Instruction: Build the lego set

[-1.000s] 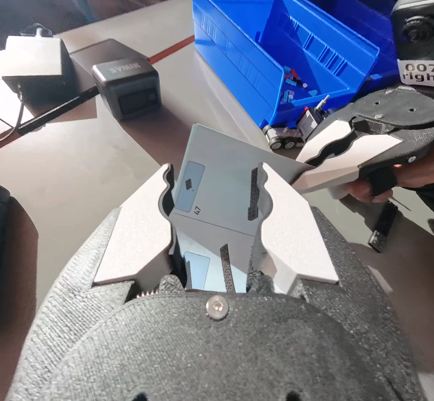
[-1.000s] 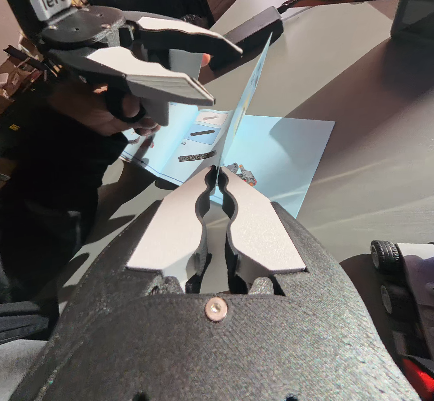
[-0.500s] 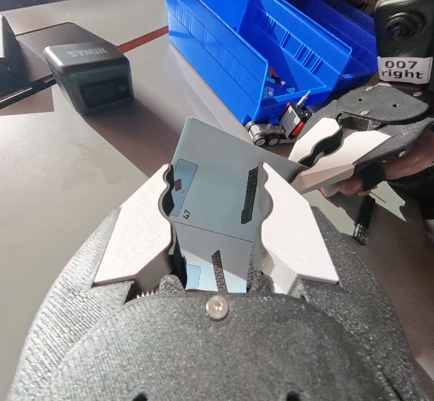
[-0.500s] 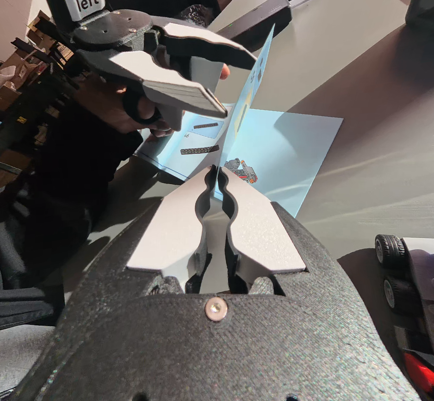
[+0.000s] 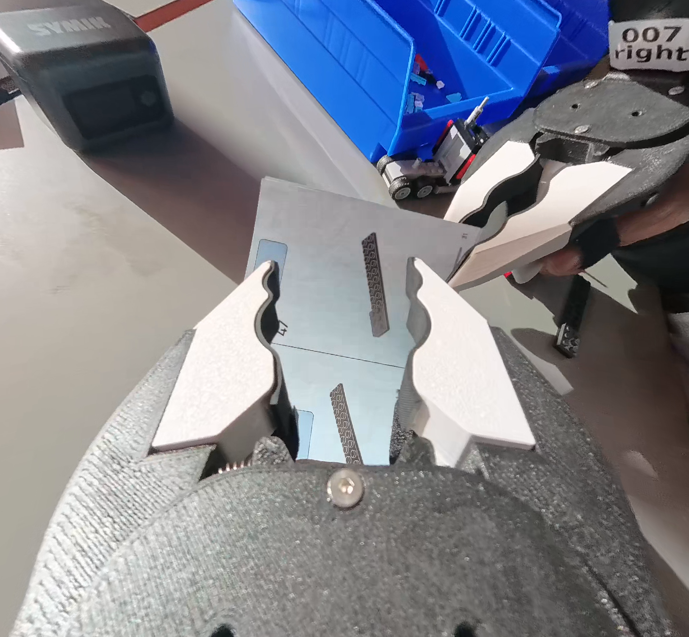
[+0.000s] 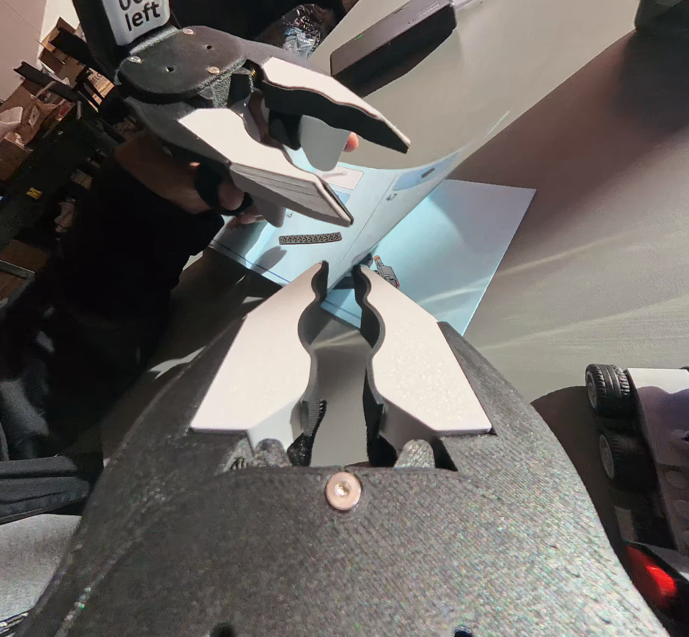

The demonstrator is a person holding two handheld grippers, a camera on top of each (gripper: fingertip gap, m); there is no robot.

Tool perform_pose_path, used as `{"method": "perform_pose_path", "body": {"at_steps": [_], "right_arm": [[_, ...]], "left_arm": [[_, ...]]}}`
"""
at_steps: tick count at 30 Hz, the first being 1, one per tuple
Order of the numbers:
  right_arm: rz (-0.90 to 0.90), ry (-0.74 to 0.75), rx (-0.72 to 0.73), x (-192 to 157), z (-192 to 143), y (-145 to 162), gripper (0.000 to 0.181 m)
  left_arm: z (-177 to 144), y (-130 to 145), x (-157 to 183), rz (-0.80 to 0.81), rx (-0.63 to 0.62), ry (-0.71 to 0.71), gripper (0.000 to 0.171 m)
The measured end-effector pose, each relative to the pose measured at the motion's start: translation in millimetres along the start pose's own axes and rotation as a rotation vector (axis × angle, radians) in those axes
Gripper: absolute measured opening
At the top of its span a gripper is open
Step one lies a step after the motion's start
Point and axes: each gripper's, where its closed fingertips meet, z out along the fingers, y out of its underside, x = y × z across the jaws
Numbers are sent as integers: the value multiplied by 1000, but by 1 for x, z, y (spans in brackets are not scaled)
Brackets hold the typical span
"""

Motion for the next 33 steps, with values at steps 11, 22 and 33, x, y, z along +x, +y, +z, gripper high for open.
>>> {"method": "perform_pose_path", "body": {"at_steps": [11,22,33], "right_arm": [[-18,-10,-18,0,-2,3,6],[-17,-19,-28,-1,-5,5,3],[-117,-87,-81,-18,-3,14,2]], "left_arm": [[1,7,-9,-40,-33,-36,72],[-3,14,-9,-78,-70,-27,73],[-9,-2,-9,-48,23,-16,82]]}}
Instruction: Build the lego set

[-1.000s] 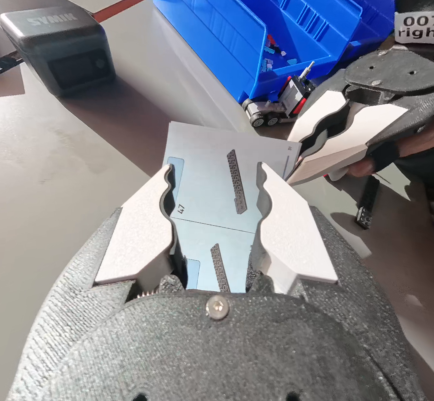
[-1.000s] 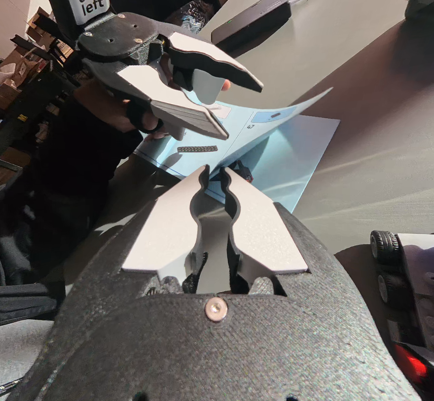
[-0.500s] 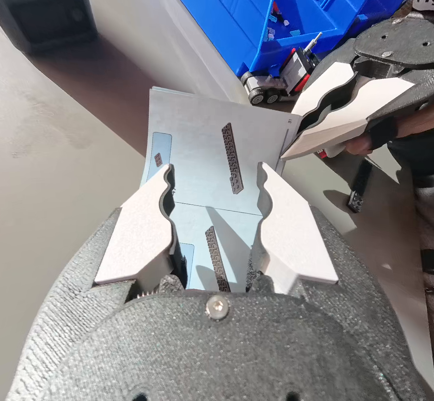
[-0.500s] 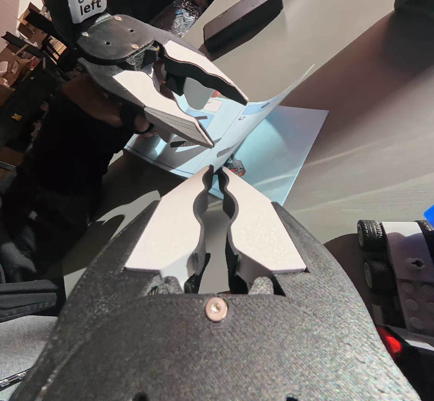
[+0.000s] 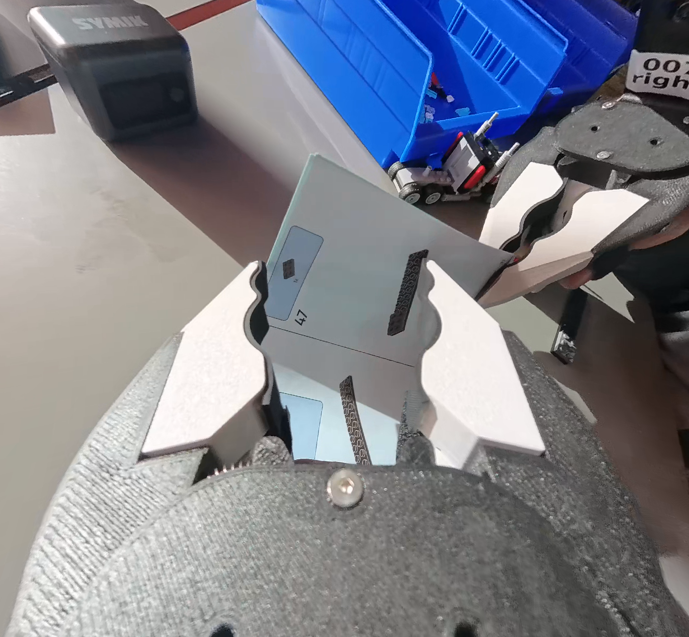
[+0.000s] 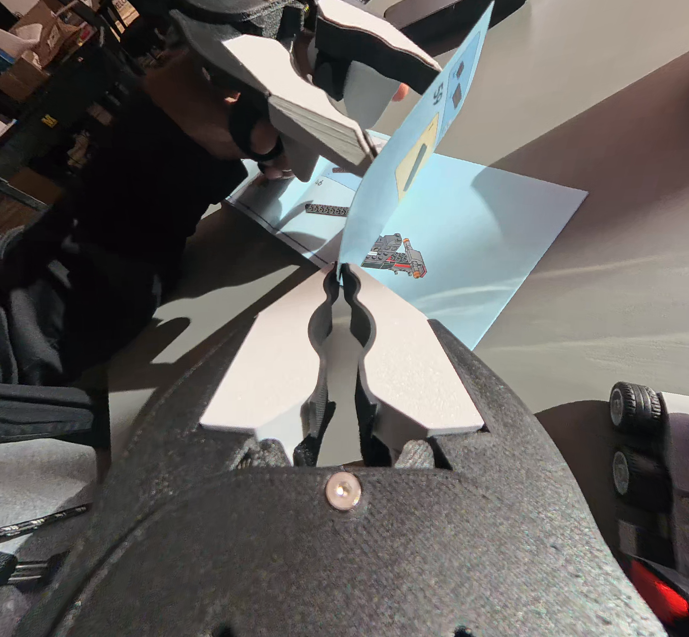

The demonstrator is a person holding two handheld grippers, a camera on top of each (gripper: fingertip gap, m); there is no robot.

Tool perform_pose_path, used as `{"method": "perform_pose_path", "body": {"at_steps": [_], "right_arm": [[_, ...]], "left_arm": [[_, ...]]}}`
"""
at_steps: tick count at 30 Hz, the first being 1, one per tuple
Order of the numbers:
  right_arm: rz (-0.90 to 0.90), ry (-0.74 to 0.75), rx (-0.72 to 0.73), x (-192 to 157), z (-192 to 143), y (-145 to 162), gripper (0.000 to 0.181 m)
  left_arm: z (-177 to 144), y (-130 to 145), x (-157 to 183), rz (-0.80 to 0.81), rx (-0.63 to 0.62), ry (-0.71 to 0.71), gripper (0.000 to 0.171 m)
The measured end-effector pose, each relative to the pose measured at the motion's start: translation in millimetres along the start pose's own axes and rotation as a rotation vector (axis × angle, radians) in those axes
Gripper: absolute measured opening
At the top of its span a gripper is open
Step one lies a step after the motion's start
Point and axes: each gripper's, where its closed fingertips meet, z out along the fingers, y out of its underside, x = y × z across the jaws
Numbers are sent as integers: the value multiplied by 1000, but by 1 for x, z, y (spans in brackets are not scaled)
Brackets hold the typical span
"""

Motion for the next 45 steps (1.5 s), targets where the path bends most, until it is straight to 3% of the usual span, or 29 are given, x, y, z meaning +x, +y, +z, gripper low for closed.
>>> {"method": "perform_pose_path", "body": {"at_steps": [9,19,33,39,45], "right_arm": [[-14,-21,-22,-3,0,4,3],[-39,-64,-47,-11,0,7,2],[-32,-57,-58,-9,0,8,3],[-9,-23,-57,-1,-2,6,29],[-12,38,-47,10,-7,2,40]], "left_arm": [[2,-2,-1,8,8,-8,82],[1,-13,18,29,87,104,89],[1,-7,21,38,67,127,89],[-1,-7,23,44,65,134,85],[-2,-5,24,49,56,143,81]]}}
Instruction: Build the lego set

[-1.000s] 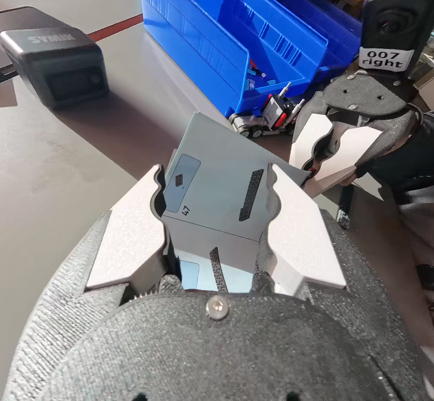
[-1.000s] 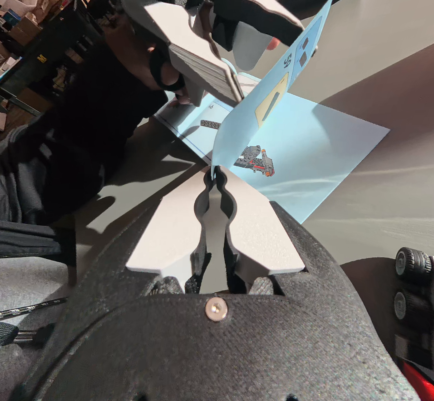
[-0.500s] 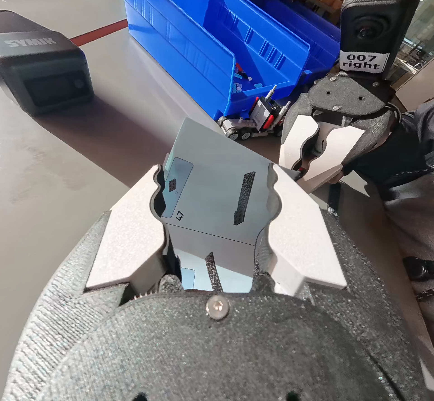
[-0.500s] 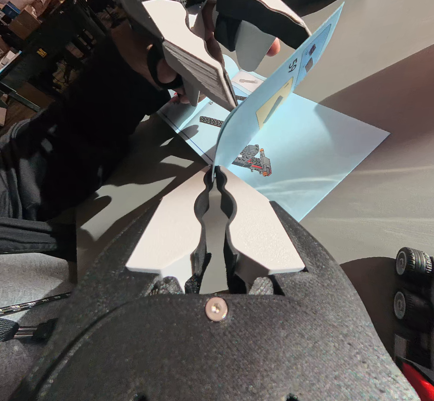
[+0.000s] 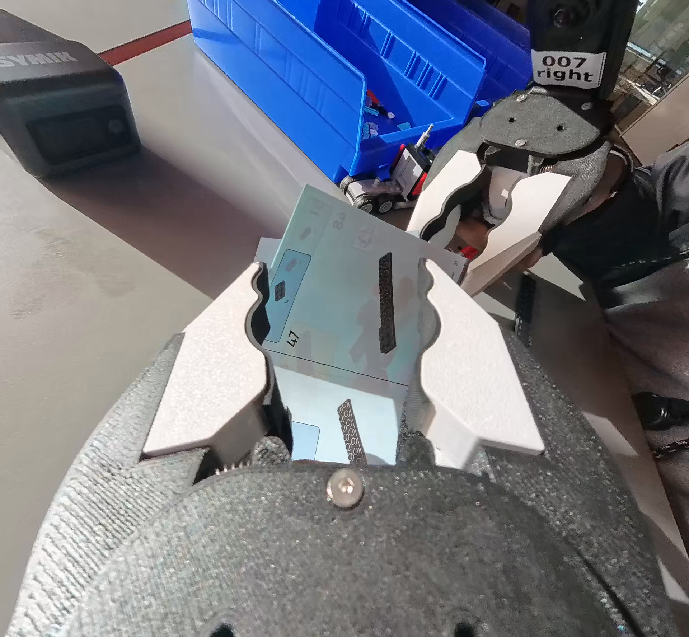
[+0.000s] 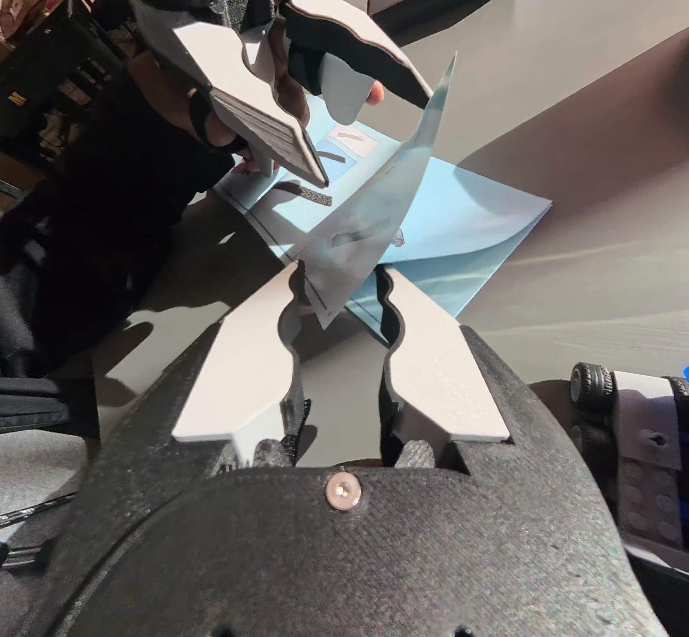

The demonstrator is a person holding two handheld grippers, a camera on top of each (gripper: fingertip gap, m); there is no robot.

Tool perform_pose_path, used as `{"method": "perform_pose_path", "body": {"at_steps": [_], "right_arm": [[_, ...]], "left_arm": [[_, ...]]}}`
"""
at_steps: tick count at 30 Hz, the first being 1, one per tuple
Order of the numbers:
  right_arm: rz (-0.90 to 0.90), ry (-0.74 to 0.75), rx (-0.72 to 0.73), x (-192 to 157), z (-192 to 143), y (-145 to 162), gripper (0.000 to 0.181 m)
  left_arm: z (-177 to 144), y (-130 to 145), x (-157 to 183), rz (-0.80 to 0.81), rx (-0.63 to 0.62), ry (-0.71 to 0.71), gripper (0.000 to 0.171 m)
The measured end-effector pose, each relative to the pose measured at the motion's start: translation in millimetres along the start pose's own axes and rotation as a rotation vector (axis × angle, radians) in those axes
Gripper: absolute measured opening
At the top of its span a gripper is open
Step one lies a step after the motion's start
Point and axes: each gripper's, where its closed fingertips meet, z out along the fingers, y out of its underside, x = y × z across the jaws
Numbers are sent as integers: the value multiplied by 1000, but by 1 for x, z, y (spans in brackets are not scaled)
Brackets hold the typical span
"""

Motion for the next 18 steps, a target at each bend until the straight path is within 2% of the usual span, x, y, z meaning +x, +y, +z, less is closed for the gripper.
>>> {"method": "perform_pose_path", "body": {"at_steps": [7,13,18], "right_arm": [[-63,126,23,18,-9,-8,44],[-80,174,105,25,-14,-23,44],[-57,206,62,36,-5,-14,49]], "left_arm": [[-1,1,1,1,-8,8,77],[-1,2,3,3,-16,13,75],[0,5,2,3,-35,11,74]]}}
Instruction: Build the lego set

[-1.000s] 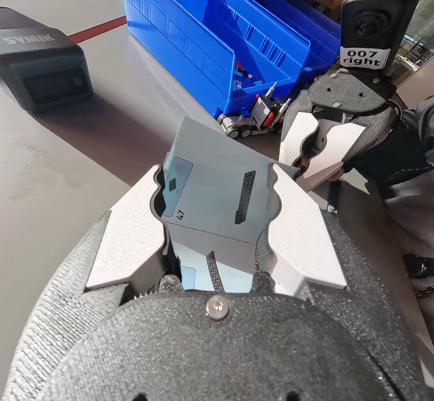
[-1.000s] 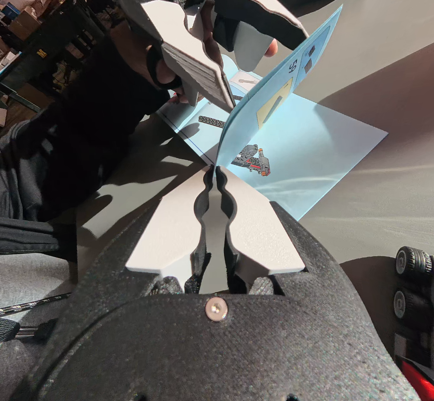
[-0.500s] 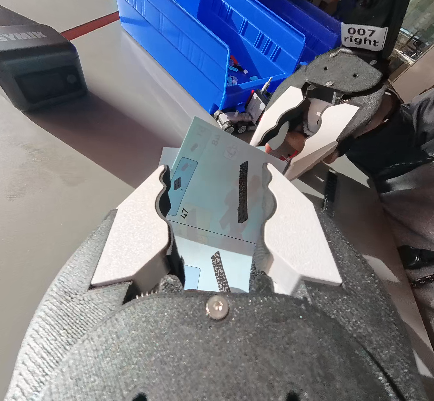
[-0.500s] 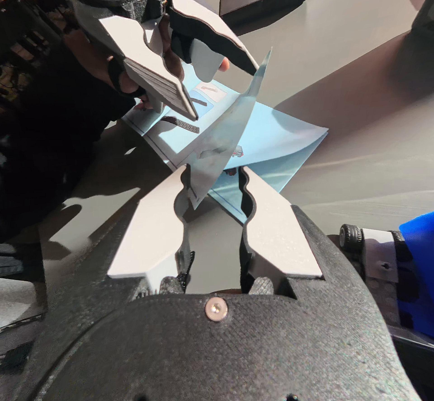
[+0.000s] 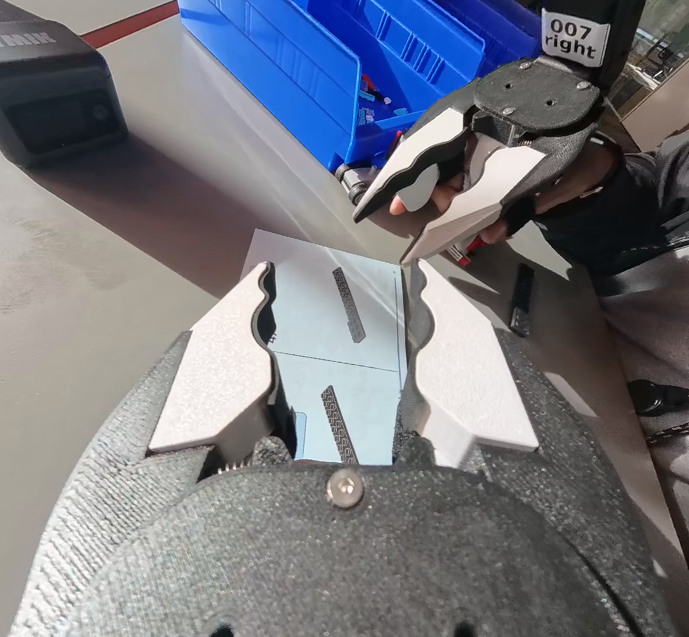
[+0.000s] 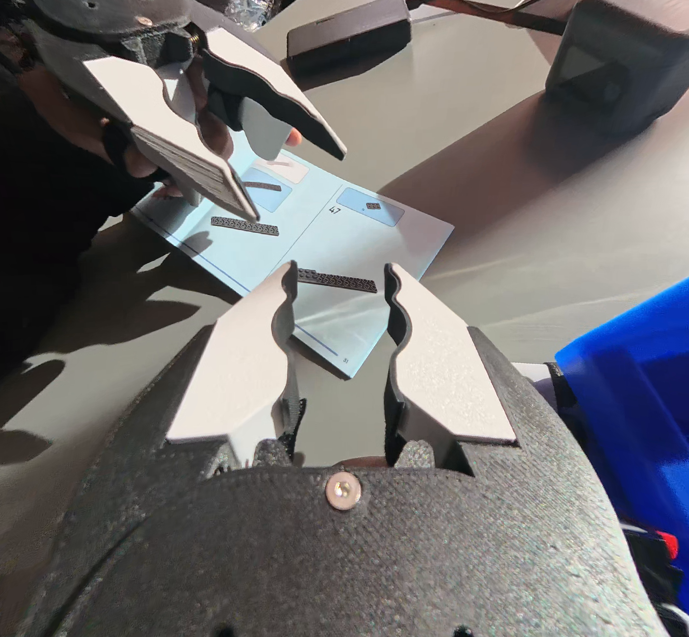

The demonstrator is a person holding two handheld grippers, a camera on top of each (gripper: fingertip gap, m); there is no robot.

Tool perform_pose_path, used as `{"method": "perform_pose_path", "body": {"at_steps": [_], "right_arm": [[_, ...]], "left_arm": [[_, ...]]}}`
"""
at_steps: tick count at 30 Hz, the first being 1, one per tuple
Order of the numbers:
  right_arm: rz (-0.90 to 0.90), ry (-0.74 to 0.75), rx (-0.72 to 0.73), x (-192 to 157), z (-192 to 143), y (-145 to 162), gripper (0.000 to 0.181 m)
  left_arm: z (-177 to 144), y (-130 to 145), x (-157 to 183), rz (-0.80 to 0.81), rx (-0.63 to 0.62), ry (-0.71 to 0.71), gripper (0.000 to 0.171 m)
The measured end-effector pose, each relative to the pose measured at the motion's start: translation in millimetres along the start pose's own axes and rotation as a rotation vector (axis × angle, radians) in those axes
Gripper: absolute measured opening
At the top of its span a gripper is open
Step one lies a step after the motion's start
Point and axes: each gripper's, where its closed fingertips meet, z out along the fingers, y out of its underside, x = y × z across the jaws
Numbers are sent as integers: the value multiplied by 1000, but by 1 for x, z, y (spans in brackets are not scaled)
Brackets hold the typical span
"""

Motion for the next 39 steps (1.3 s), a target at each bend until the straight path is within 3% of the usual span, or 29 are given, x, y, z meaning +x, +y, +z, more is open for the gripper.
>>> {"method": "perform_pose_path", "body": {"at_steps": [6,14,20,26,39], "right_arm": [[-107,2,-82,-6,2,13,49],[-104,22,49,9,-16,-12,42],[-116,-14,104,8,-24,-15,36],[-122,-31,109,4,-28,-14,36],[-137,-34,62,3,-24,-6,36]], "left_arm": [[5,25,0,91,-171,-58,78],[20,46,17,373,-408,-143,95],[31,58,13,406,-458,-149,94],[32,64,9,391,-479,-154,78],[26,62,12,331,-446,-109,64]]}}
